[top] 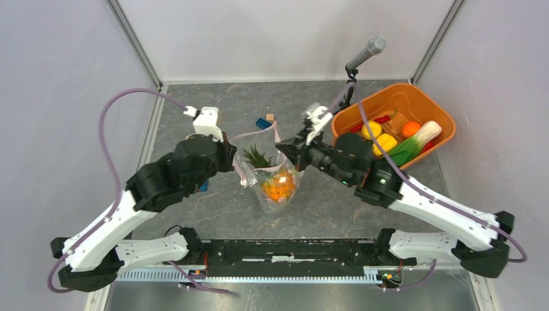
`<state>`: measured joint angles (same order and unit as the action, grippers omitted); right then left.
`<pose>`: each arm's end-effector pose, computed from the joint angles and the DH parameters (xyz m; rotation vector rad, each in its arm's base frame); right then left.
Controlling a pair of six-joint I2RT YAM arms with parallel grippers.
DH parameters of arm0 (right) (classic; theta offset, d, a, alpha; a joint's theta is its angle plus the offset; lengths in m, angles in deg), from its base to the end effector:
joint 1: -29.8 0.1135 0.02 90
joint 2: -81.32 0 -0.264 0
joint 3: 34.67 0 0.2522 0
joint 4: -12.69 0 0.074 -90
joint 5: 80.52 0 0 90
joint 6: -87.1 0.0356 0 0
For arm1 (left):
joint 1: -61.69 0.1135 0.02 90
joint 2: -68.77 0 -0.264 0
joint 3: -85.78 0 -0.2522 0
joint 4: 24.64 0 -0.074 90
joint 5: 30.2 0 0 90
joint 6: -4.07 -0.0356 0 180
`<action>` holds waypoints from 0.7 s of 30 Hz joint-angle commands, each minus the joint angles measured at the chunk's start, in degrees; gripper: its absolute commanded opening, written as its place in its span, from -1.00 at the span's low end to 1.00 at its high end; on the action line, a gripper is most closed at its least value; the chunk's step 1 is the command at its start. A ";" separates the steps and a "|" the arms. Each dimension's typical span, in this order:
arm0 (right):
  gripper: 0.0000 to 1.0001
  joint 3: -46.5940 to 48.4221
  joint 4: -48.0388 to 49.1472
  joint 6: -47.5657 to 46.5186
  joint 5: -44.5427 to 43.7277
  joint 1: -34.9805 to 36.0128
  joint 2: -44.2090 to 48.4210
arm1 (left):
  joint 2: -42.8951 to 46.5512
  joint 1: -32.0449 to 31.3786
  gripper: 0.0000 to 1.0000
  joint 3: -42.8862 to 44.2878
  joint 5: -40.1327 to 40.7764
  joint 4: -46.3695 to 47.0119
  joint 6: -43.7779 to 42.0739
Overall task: Place the food in the zip-top bag and seal the zipper
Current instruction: Adjust the zipper food storage bag at the center of the board.
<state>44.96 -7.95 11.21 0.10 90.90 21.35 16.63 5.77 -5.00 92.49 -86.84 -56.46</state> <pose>0.1184 0.2025 0.4250 -0.5374 1.5711 0.8853 0.1018 -0.1162 0.4299 0.0911 1.9566 -0.4149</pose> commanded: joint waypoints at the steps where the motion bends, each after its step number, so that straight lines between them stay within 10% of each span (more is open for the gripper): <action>1: -1.00 5.27 -9.53 -1.78 1.24 -1.59 -10.13 | -5.52 2.40 -0.96 -1.73 -4.42 -6.12 -0.08; 6: -1.00 5.35 -8.30 -0.07 -3.91 -1.59 -11.59 | -0.61 2.40 -0.96 -3.88 -16.70 6.96 -3.25; 14: -1.00 -10.65 22.32 -2.21 19.54 -1.60 6.29 | 4.91 2.42 -0.96 -7.79 -4.07 10.33 -1.31; 21: -1.00 1.98 -6.57 -1.06 2.29 -2.63 -10.21 | -3.46 3.07 -0.96 -9.71 -5.10 4.06 -0.73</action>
<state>39.17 -0.17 10.18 9.12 89.13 23.14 20.21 8.13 -13.37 86.74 -81.09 -56.44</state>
